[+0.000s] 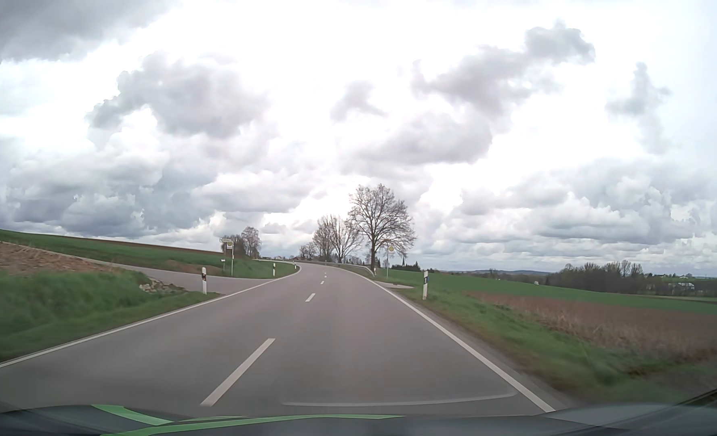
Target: Follow the waypoints while adhering to traffic rules and regulations
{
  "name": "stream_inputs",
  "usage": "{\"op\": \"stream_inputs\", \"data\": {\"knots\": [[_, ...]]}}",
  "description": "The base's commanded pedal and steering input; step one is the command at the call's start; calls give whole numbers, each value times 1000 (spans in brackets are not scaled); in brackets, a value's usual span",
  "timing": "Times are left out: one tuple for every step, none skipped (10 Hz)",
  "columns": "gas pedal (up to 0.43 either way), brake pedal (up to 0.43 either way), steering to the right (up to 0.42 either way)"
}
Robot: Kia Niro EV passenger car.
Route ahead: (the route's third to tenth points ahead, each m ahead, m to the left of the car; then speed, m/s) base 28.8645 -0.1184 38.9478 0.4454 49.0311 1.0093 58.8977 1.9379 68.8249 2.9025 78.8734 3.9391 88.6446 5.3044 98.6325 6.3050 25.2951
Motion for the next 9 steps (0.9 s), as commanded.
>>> {"op": "stream_inputs", "data": {"knots": [[268,0,-9],[260,0,-10],[260,0,-9],[260,0,-9],[260,0,-9],[260,0,-9],[248,0,-8],[240,0,-8],[228,0,-7]]}}
